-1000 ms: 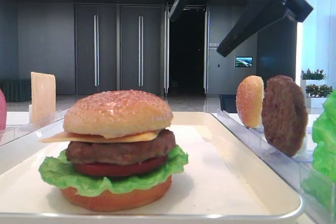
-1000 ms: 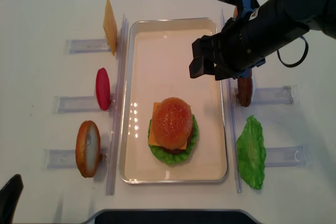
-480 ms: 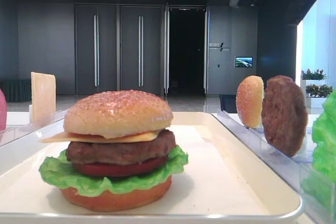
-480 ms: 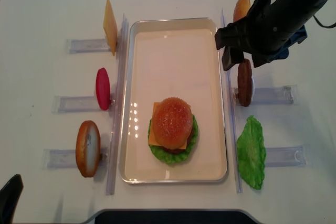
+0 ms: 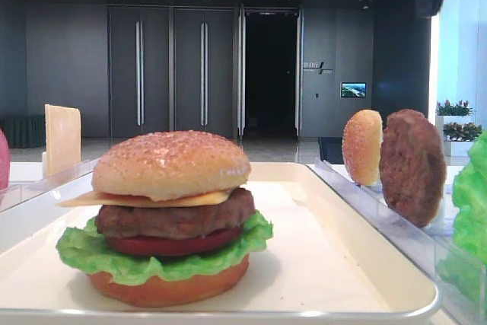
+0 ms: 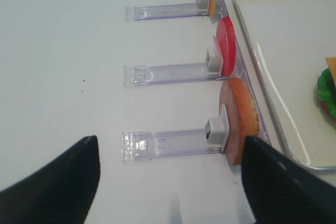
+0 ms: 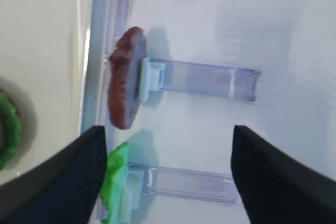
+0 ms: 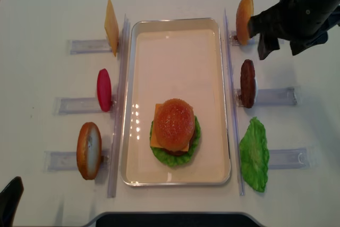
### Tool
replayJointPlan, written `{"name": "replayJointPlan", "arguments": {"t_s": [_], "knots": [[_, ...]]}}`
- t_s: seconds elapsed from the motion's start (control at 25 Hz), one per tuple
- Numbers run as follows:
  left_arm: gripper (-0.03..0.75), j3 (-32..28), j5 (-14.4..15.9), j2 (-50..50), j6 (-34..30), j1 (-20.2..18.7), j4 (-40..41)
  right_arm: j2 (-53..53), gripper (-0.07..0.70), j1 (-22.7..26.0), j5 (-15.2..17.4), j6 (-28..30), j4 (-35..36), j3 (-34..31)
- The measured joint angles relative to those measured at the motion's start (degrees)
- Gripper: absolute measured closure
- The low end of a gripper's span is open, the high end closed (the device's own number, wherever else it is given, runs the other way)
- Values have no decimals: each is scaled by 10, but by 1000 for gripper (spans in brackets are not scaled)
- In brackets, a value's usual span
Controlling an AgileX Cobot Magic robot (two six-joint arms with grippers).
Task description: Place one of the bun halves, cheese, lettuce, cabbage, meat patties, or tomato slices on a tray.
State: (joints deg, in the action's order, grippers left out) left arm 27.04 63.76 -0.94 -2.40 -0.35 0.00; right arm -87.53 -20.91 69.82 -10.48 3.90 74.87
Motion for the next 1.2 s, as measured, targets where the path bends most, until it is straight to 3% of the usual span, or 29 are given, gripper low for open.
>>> {"name": "replayJointPlan", "arguments": {"t_s": [0.32, 0.52, 0.88, 1.2], "knots": [[73, 0, 0, 0, 0, 0, 0, 0, 125, 162, 0, 49, -2, 0], [73, 0, 0, 0, 0, 0, 0, 0, 125, 220, 0, 72, -8, 0], [73, 0, 0, 0, 1, 0, 0, 9, 125, 231, 0, 100, -11, -5], [73, 0, 0, 0, 1, 0, 0, 144, 125, 231, 1, 105, -4, -124]]}}
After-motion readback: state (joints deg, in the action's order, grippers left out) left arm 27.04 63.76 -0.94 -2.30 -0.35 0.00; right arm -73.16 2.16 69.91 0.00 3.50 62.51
